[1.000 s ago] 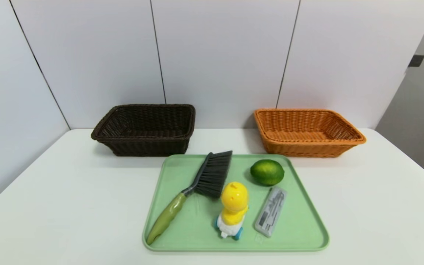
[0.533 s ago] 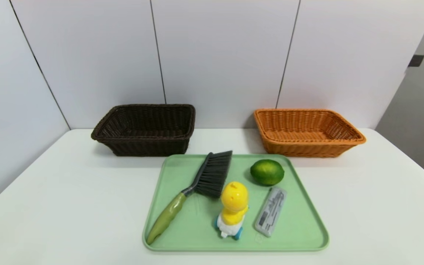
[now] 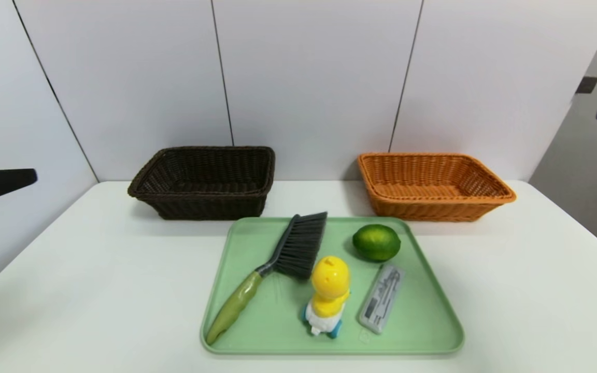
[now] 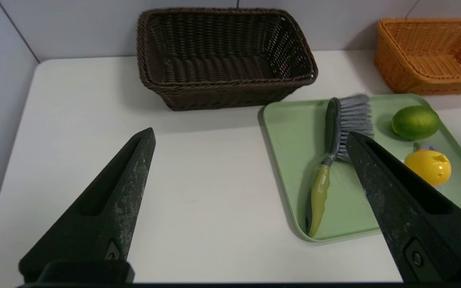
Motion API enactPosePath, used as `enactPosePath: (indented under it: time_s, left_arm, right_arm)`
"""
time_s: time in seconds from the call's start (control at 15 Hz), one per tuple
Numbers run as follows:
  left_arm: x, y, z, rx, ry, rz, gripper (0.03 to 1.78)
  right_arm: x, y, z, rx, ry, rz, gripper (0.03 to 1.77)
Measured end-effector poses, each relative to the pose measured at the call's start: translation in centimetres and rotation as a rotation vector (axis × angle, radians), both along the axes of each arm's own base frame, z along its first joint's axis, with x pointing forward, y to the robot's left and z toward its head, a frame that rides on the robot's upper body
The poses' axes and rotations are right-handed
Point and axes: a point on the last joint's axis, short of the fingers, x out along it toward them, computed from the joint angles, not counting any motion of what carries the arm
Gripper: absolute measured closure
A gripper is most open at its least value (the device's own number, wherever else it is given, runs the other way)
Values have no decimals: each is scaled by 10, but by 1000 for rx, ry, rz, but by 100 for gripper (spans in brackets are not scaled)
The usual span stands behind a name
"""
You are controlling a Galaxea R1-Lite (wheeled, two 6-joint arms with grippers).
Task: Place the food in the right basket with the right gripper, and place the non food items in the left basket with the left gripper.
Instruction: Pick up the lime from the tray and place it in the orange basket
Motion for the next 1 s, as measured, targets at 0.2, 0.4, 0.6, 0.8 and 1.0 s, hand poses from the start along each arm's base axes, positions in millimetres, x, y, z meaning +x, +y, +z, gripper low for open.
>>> enactPosePath:
  time_s: [0.2, 0.4, 0.6, 0.8, 1.0]
  left_arm:
    - [34, -10, 2, 35, 73, -5, 12]
    - [56, -18, -1, 36, 114, 9, 12]
    - [63, -28, -2, -6, 120, -26, 12]
    - [62, -31, -9, 77, 121, -59, 12]
    - [60, -30, -16, 113, 143, -57, 12]
  right_arm:
    - [44, 26, 23, 187, 187, 38, 9]
    - [81, 73, 15, 338, 449, 42, 9]
    - [104, 127, -10, 466, 648, -45, 9]
    - [119, 151, -30, 597, 773, -125, 9]
    - [127, 154, -42, 666, 877, -182, 9]
